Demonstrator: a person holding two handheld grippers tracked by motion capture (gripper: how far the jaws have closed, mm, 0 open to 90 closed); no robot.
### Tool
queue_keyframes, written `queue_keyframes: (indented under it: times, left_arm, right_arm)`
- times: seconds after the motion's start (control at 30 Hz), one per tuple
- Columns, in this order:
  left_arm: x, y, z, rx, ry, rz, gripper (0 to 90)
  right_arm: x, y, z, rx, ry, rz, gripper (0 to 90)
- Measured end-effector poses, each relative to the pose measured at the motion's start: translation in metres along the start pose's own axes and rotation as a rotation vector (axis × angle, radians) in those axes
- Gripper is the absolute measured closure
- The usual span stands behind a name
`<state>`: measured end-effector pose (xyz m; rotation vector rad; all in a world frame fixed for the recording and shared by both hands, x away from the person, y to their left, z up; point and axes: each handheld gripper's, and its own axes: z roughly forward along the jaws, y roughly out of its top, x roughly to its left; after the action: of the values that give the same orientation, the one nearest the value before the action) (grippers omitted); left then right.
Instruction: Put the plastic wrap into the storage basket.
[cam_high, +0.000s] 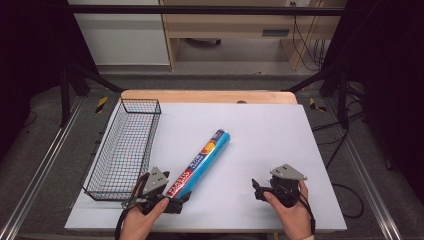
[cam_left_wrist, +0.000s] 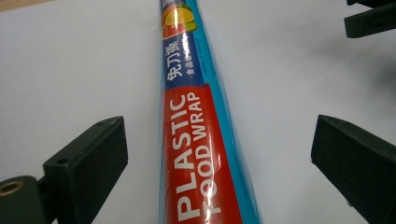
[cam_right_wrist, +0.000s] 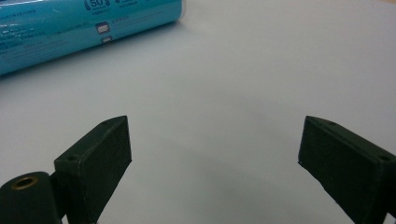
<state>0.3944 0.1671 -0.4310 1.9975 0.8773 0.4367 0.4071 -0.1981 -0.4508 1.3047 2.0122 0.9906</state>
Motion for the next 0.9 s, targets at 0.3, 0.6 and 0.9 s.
queue_keyframes:
  times: [0.3, 0.6, 0.9]
  left_arm:
    - [0.009, 0.041, 0.008, 0.055, -0.026, -0.010, 4.3]
    - [0.007, 0.070, 0.037, 0.248, -0.006, 0.099, 4.7]
    - [0.000, 0.081, 0.050, 0.304, -0.024, 0.120, 4.7]
  right_arm:
    - [0.005, -0.002, -0.002, -0.002, -0.003, -0.019, 10.9]
    - [0.007, -0.006, -0.007, -0.007, 0.010, -0.067, 11.1]
    - [0.004, -0.006, -0.007, 0.005, 0.017, -0.046, 10.4]
